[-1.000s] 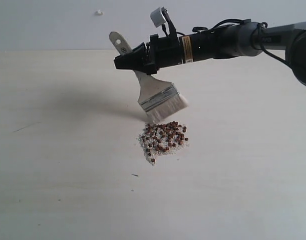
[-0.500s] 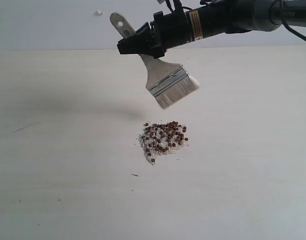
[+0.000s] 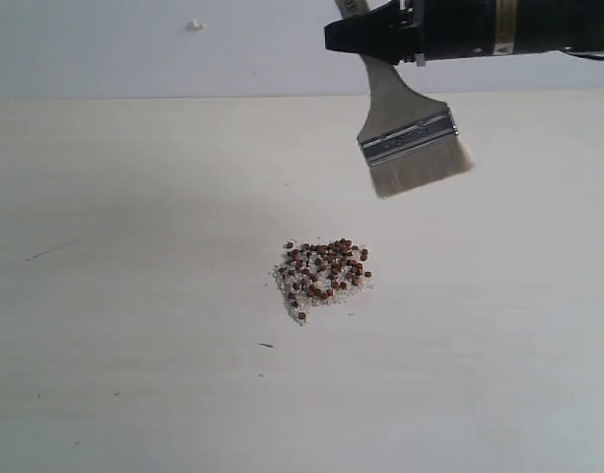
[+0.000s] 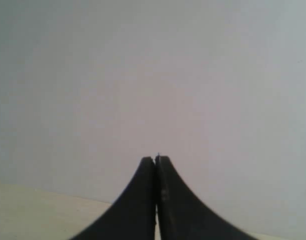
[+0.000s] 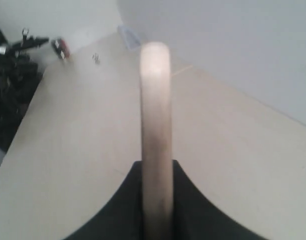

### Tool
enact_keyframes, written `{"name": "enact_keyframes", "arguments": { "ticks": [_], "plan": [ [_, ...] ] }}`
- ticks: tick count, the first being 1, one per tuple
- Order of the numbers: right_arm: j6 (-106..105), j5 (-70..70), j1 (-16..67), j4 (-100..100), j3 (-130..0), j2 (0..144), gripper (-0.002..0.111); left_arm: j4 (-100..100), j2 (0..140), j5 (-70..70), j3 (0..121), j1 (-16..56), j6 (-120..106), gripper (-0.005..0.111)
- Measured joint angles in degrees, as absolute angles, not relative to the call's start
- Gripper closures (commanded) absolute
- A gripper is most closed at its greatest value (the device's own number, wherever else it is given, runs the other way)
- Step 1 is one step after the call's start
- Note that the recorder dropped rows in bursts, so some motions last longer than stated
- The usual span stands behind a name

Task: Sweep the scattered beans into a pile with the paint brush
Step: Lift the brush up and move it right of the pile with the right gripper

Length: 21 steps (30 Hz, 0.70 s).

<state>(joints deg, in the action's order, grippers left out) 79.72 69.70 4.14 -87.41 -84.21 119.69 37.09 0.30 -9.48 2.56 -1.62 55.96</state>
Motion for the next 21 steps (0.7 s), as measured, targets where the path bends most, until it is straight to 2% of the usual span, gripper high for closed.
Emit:
{"name": "enact_keyframes", "arguments": {
  "ticks": [11, 21],
  "plan": [
    [61.66, 68.95, 2.58, -68.23, -56.84, 105.34, 0.108, 37.09, 0.30, -9.48, 2.56, -1.62, 55.96, 0.107],
    [55.96, 52.78, 2.58, -58.73, -44.25, 98.85, 0.108, 37.09, 0.30, -9.48, 2.56, -1.62, 55.96, 0.107]
  ]
}}
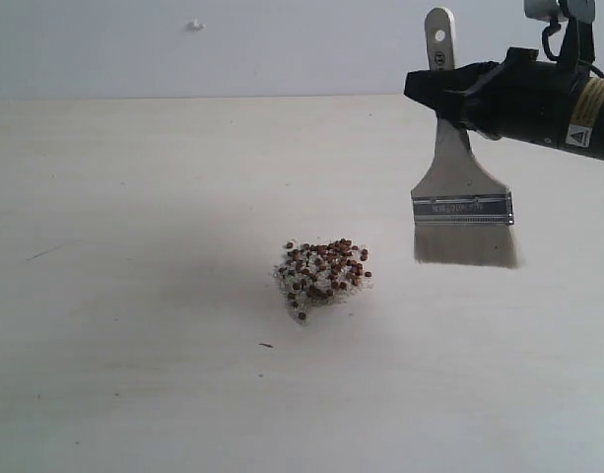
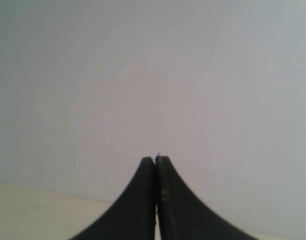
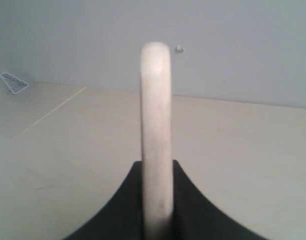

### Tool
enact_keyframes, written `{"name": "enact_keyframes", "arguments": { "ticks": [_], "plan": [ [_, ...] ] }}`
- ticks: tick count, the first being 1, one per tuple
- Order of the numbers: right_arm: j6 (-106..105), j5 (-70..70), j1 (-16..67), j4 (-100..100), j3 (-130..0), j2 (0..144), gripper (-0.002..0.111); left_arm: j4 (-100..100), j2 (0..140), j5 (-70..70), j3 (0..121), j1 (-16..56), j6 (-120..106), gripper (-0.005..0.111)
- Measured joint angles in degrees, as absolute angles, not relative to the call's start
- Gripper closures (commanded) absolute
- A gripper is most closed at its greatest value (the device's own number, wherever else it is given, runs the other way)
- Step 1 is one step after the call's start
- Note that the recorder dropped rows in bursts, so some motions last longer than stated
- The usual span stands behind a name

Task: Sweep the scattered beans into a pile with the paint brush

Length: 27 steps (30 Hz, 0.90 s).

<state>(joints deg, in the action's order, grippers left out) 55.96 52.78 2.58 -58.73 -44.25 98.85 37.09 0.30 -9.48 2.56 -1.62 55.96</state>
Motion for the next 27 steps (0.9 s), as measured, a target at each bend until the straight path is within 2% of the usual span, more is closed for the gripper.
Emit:
{"name": "enact_keyframes", "arguments": {
  "ticks": [13, 22, 27],
  "plan": [
    [68.84, 50.30, 2.58, -65.22, -44.79, 98.75, 0.108, 37.09, 0.30, -9.48, 2.56, -1.62, 55.96, 0.107],
    [80.08, 31.23, 2.58, -73.38, -46.01, 95.15, 0.108, 37.09, 0.30, -9.48, 2.56, -1.62, 55.96, 0.107],
    [76.39, 36.70, 3.71, -73.16, -46.01, 93.34, 0.108, 37.09, 0.30, -9.48, 2.56, -1.62, 55.96, 0.107]
  ]
}}
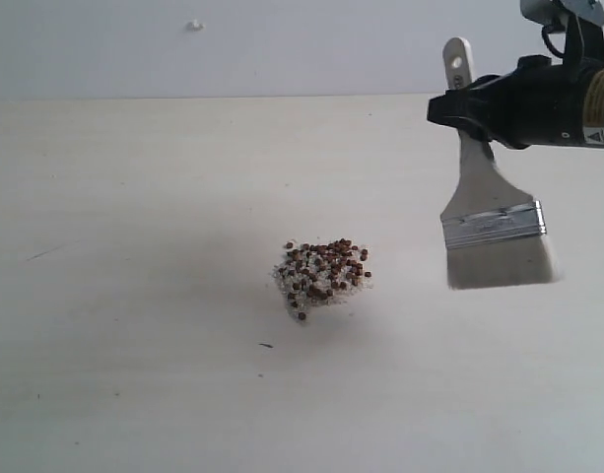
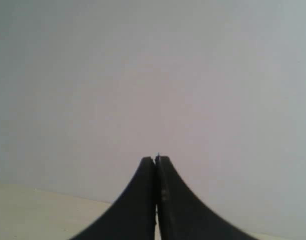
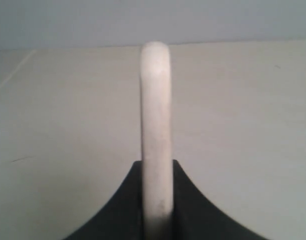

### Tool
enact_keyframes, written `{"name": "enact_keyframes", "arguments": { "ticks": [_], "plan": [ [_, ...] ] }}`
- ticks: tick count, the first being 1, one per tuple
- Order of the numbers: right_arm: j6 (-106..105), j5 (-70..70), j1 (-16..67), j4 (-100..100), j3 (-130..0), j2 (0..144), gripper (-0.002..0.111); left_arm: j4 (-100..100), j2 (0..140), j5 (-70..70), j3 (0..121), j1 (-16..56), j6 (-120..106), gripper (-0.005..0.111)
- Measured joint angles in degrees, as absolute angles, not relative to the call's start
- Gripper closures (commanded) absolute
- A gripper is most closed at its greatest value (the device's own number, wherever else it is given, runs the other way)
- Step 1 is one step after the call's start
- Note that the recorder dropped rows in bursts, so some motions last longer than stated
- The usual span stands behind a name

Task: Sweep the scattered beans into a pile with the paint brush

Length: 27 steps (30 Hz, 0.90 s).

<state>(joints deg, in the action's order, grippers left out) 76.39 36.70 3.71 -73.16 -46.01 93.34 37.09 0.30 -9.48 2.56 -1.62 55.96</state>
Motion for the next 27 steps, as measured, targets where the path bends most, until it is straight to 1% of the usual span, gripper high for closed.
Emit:
{"name": "enact_keyframes", "arguments": {
  "ticks": [6, 11, 17, 21, 27],
  "plan": [
    [54.34, 52.52, 8.60, -60.68, -39.58, 92.28, 0.108, 37.09, 0.30, -9.48, 2.56, -1.62, 55.96, 0.107],
    [44.23, 65.90, 9.28, -55.00, -35.84, 94.63, 0.108, 37.09, 0.30, -9.48, 2.56, -1.62, 55.96, 0.107],
    [39.86, 68.57, 10.74, -55.34, -35.70, 100.70, 0.108, 37.09, 0.30, -9.48, 2.56, -1.62, 55.96, 0.107],
    [35.69, 68.57, 13.99, -54.56, -35.85, 104.35, 0.108, 37.09, 0.30, -9.48, 2.56, -1.62, 55.96, 0.107],
    [34.94, 68.57, 19.68, -54.67, -39.87, 106.20, 0.108, 37.09, 0.30, -9.48, 2.56, -1.62, 55.96, 0.107]
  ]
}}
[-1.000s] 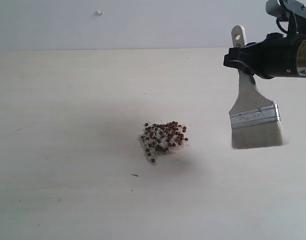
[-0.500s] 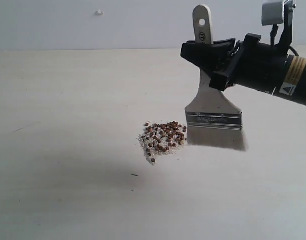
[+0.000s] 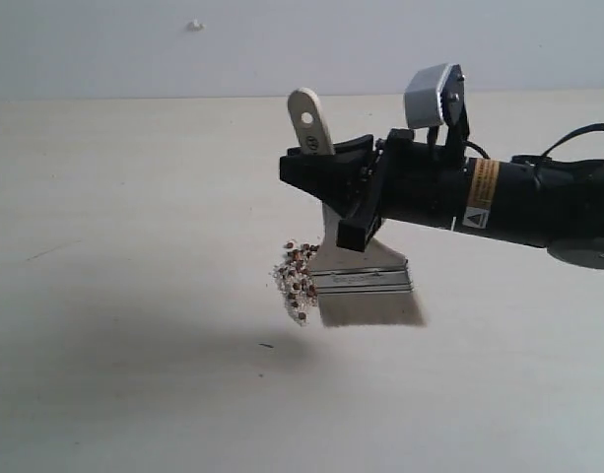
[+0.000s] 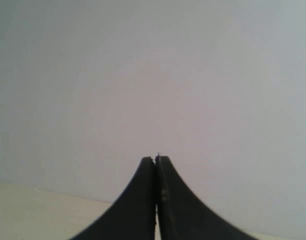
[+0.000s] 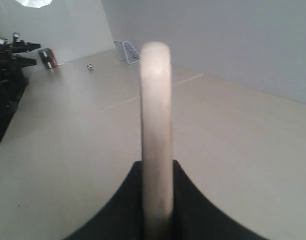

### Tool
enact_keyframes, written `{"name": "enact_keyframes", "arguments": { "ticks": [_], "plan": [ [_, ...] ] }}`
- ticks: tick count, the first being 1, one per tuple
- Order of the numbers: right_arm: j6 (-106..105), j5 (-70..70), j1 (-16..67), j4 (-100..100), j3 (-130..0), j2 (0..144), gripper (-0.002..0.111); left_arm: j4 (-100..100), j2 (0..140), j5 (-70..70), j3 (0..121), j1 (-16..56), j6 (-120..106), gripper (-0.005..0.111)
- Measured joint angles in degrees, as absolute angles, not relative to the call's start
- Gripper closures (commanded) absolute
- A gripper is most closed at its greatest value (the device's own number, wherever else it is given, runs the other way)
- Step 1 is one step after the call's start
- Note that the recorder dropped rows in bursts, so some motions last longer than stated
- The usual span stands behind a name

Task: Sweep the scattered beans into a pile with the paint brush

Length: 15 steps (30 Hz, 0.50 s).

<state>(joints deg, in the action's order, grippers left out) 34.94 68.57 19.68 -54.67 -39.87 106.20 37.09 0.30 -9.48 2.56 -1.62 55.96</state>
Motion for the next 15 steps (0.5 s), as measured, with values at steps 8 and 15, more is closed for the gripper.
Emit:
{"name": "enact_keyframes", "arguments": {
  "ticks": [8, 15],
  "plan": [
    [35.26, 69.28, 24.60, -54.78, -45.92, 111.51, 0.108, 37.09, 0.30, -9.48, 2.56, -1.62, 55.96, 0.107],
    [37.17, 69.28, 24.60, -55.17, -47.71, 115.92, 0.108, 37.09, 0.30, -9.48, 2.56, -1.62, 55.96, 0.107]
  ]
}}
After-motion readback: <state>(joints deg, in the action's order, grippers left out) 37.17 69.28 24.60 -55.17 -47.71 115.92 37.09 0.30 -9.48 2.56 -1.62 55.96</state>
